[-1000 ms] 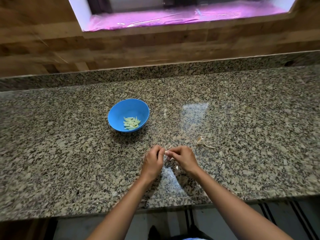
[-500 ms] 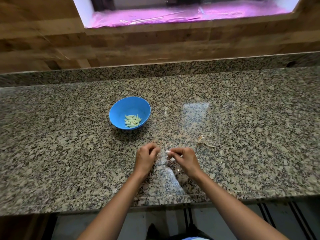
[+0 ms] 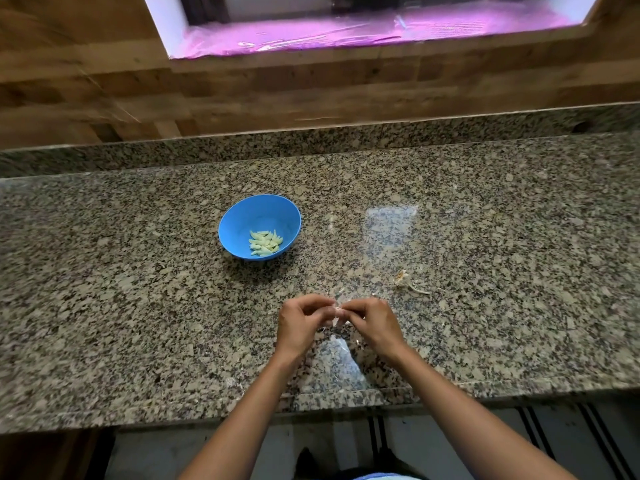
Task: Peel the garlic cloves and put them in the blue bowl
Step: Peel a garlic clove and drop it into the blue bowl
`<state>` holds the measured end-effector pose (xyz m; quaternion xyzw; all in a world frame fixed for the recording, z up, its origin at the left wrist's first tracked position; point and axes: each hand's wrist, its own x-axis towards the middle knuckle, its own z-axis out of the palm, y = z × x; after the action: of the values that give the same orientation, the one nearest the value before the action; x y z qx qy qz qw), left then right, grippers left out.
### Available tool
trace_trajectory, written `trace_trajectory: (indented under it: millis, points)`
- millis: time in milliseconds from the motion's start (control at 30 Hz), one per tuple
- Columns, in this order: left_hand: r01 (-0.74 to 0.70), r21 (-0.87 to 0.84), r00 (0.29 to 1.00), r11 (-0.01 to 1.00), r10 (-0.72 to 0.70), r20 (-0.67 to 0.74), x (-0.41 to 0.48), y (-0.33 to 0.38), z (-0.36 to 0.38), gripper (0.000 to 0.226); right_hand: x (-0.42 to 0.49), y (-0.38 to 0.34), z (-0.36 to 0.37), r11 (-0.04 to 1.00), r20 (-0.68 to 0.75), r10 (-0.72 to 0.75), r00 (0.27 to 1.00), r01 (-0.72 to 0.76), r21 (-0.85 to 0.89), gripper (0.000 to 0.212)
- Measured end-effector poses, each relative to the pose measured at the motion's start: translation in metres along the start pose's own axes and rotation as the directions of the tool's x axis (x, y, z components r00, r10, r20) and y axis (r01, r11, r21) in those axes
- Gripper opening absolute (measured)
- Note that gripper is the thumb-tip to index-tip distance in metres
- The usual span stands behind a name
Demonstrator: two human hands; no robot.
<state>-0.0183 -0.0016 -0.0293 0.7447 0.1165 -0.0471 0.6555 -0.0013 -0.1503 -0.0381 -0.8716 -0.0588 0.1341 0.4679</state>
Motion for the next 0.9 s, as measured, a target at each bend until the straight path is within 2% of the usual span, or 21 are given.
trace_trajectory:
  millis: [67, 167, 267, 333, 367, 400, 433, 467, 500, 533, 567, 633, 700, 733, 900]
  points:
    - [0.106, -0.189, 0.994, 0.976, -0.104, 0.021, 0.002, 0.004, -0.003, 0.016, -0.003, -0.003, -0.004, 0.982, 0.032, -0.013, 0.999, 0.006, 0.189, 0.012]
    - [0.258, -0.396, 0.966, 0.881, -0.242, 0.092, 0.003, 0.004, -0.008, 0.018, -0.007, -0.007, -0.014, 0.865, 0.183, -0.015, 0.983, -0.079, 0.495, 0.023]
    - [0.337, -0.567, 0.94, 0.752, -0.304, 0.156, 0.001, 0.001, -0.006, 0.022, -0.008, -0.012, -0.018, 0.82, 0.27, 0.013, 0.963, -0.164, 0.549, 0.027]
    - [0.342, -0.602, 0.935, 0.721, -0.322, 0.146, 0.002, -0.002, -0.003, 0.022, -0.006, -0.011, -0.017, 0.804, 0.256, 0.067, 0.964, -0.204, 0.558, 0.027]
    - [0.313, -0.534, 0.946, 0.785, -0.307, 0.101, 0.002, -0.004, -0.001, 0.02, -0.007, -0.012, -0.015, 0.825, 0.218, 0.085, 0.972, -0.191, 0.531, 0.025]
    - [0.256, -0.36, 0.964, 0.897, -0.263, 0.032, 0.002, -0.004, 0.0, 0.016, -0.009, -0.012, -0.012, 0.891, 0.146, 0.09, 0.985, -0.145, 0.431, 0.021]
    - [0.165, -0.066, 0.985, 0.984, -0.168, -0.044, 0.003, -0.006, 0.002, 0.012, -0.009, -0.009, -0.007, 0.968, 0.056, 0.074, 0.996, -0.085, 0.237, 0.016]
    - [0.051, 0.244, 0.997, 0.968, -0.034, -0.073, 0.003, -0.007, 0.004, 0.009, -0.01, -0.008, -0.003, 1.0, -0.012, 0.029, 1.0, -0.029, -0.003, 0.013]
    - [-0.047, 0.418, 0.995, 0.907, 0.079, -0.06, 0.003, -0.007, 0.006, 0.009, -0.01, -0.008, 0.001, 0.986, -0.06, -0.018, 0.998, 0.008, -0.166, 0.013]
    - [-0.082, 0.452, 0.992, 0.888, 0.115, -0.044, 0.002, -0.006, 0.007, 0.009, -0.009, -0.01, 0.003, 0.979, -0.086, -0.027, 0.996, 0.009, -0.205, 0.014]
    - [-0.083, 0.409, 0.994, 0.909, 0.106, -0.034, 0.002, -0.005, 0.006, 0.01, -0.008, -0.011, 0.004, 0.986, -0.091, -0.004, 0.996, -0.011, -0.167, 0.013]
    - [-0.009, 0.157, 1.0, 0.988, 0.012, -0.02, 0.004, -0.004, 0.001, 0.012, -0.005, -0.01, 0.0, 0.993, -0.087, 0.069, 0.994, -0.077, -0.091, 0.012]
    - [0.051, -0.002, 0.999, 0.999, -0.051, 0.018, 0.004, -0.003, -0.004, 0.013, -0.003, -0.006, -0.004, 0.992, -0.078, 0.1, 0.992, -0.106, -0.075, 0.012]
    - [0.049, -0.006, 0.998, 0.999, -0.049, 0.032, 0.003, -0.003, -0.006, 0.014, -0.002, -0.004, -0.005, 0.992, -0.072, 0.102, 0.992, -0.107, -0.069, 0.013]
    - [-0.075, 0.253, 0.995, 0.965, 0.055, 0.085, 0.002, -0.005, -0.006, 0.011, -0.004, -0.005, -0.007, 0.993, -0.025, 0.114, 0.993, -0.115, -0.031, 0.017]
